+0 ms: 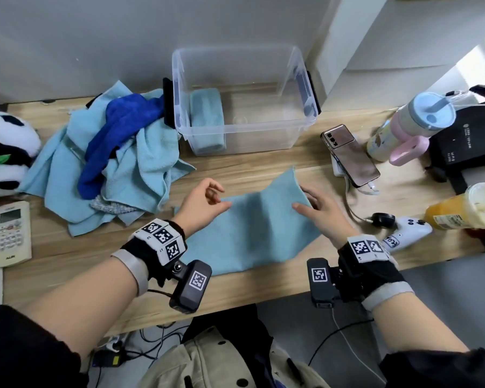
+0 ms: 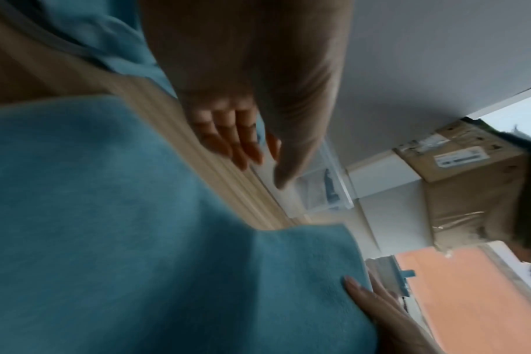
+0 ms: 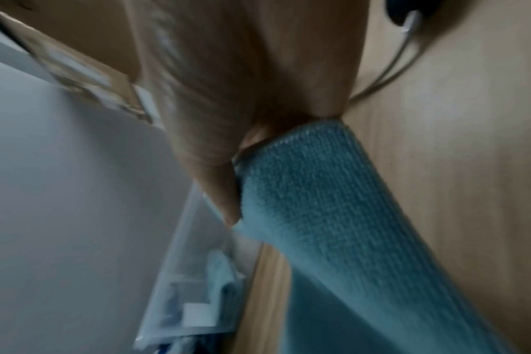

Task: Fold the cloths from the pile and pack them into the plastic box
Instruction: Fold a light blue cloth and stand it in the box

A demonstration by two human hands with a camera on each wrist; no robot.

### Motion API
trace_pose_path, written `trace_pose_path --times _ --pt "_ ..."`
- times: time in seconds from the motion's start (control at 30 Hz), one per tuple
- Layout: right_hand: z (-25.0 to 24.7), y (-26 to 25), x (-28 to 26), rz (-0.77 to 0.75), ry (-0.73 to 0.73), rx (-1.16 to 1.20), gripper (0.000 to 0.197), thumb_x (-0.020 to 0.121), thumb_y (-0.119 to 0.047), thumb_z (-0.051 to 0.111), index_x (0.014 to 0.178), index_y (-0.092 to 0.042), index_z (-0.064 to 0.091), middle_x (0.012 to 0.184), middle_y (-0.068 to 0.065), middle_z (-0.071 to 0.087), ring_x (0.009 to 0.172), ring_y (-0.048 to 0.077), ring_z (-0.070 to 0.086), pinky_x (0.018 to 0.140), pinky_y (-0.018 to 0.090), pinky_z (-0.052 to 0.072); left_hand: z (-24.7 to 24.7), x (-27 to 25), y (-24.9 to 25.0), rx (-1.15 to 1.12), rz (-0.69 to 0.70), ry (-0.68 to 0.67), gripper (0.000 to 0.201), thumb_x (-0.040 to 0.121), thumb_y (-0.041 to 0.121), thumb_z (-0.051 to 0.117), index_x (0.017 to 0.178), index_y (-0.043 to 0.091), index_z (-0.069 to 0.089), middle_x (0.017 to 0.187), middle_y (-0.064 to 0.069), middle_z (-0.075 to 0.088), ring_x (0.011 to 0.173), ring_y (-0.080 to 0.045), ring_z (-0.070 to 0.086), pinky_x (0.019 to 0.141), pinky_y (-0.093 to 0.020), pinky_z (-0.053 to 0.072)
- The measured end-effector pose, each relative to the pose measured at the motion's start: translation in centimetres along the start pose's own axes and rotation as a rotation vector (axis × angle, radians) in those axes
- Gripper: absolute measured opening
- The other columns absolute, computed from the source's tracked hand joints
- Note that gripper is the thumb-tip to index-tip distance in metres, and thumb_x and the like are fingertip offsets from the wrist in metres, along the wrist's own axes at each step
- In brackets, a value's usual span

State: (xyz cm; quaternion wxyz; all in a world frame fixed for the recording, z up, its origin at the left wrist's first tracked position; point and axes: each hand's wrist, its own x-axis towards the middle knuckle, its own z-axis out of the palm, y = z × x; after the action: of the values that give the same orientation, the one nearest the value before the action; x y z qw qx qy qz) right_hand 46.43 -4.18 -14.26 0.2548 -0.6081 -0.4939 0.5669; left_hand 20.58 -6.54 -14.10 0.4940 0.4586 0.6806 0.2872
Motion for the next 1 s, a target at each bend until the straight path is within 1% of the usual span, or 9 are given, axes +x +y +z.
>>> trace_pose_path --times 0.1,0.17,0.3,0.5,0.6,0.67,0.8,0.9,1.0 --pt "0.1 -3.8 -1.3 -0.088 -0.217 -0.012 0.037 0.086 0.0 0.061 0.115 -0.023 0.059 0.111 -0.003 0.066 0.096 0.002 0.061 0.088 0.016 0.046 0.7 0.4 4.0 -0.03 0.112 -0.21 0.066 0.072 0.018 0.079 0.128 0.023 0.044 0.121 0.006 0.049 0.118 -0.007 0.045 0.096 -0.02 0.035" --pt "-0.2 -6.3 -2.2 -0.145 -0.33 -0.048 0.037 0.086 0.001 0.06 0.12 -0.015 0.058 0.113 -0.004 0.065 0.099 0.001 0.06 0.086 0.014 0.046 0.5 0.6 6.3 -0.025 0.161 -0.318 0.079 0.072 0.016 0.079 0.138 0.024 0.036 0.13 0.009 0.042 0.126 -0.002 0.037 0.099 -0.013 0.03" --pt "-1.3 -9.5 -3.2 -0.188 -0.429 -0.079 0.037 0.085 0.002 0.06 0.116 -0.018 0.059 0.1 -0.017 0.07 0.095 -0.004 0.062 0.083 0.012 0.046 -0.4 0.7 8.8 -0.1 0.204 -0.425 0.036 0.077 0.004 0.072 0.111 0.007 0.061 0.1 0.001 0.067 0.088 0.001 0.061 0.077 -0.011 0.047" --pt "-4.2 -10.6 -2.9 -0.117 -0.534 -0.311 0.032 0.082 -0.01 0.068 0.114 -0.014 0.064 0.107 0.006 0.069 0.091 0.007 0.062 0.084 0.025 0.05 -1.9 0.1 10.0 -0.199 0.246 -0.307 0.005 0.086 0.01 0.062 0.085 0.008 0.067 0.07 0.011 0.071 0.068 0.002 0.062 0.066 -0.01 0.05" --pt "-5.1 -11.0 -2.6 -0.103 -0.37 -0.53 0.012 0.082 -0.019 0.07 0.092 -0.013 0.07 0.074 0.001 0.063 0.062 0.002 0.052 0.057 0.016 0.041 -3.1 0.2 10.5 -0.211 0.265 -0.191 0.009 0.086 0.012 0.063 0.08 0.017 0.065 0.065 0.014 0.069 0.063 0.007 0.061 0.061 -0.008 0.046" --pt "-5.1 -11.5 -2.2 -0.153 -0.156 -0.395 0.006 0.085 -0.018 0.067 0.078 -0.017 0.068 0.059 -0.009 0.057 0.049 -0.003 0.047 0.05 0.008 0.036 -4.0 0.4 10.9 -0.193 0.274 -0.111 0.011 0.085 0.014 0.065 0.079 0.022 0.062 0.07 0.008 0.067 0.061 0.005 0.059 0.061 -0.012 0.044" --pt "-3.9 -13.6 -1.5 -0.296 0.07 -0.005 0.012 0.089 -0.01 0.06 0.08 -0.016 0.067 0.072 -0.005 0.067 0.067 0.005 0.057 0.067 0.018 0.045 -5.6 0.4 12.6 -0.216 0.292 -0.072 0.012 0.085 0.007 0.064 0.086 0.017 0.058 0.091 -0.015 0.063 0.078 -0.016 0.06 0.076 -0.031 0.05" --pt "-2.9 -16.1 -1.4 -0.372 0.107 0.225 0.007 0.088 -0.011 0.06 0.087 -0.013 0.066 0.069 -0.011 0.072 0.067 -0.001 0.064 0.068 0.014 0.052 -6.9 0.2 14.6 -0.259 0.363 -0.056 0.021 0.082 -0.001 0.064 0.085 0.017 0.055 0.085 -0.008 0.062 0.07 -0.005 0.062 0.073 -0.021 0.054" --pt "-2.8 -18.5 -1.6 -0.441 0.096 0.373 0.028 0.063 -0.038 0.074 0.083 -0.019 0.074 0.077 -0.009 0.072 0.074 0.003 0.063 0.075 0.021 0.052 -8.1 -0.1 16.2 -0.342 0.406 -0.056 0.027 0.08 -0.006 0.063 0.083 0.02 0.056 0.076 0.004 0.064 0.071 -0.007 0.061 0.073 -0.022 0.052"
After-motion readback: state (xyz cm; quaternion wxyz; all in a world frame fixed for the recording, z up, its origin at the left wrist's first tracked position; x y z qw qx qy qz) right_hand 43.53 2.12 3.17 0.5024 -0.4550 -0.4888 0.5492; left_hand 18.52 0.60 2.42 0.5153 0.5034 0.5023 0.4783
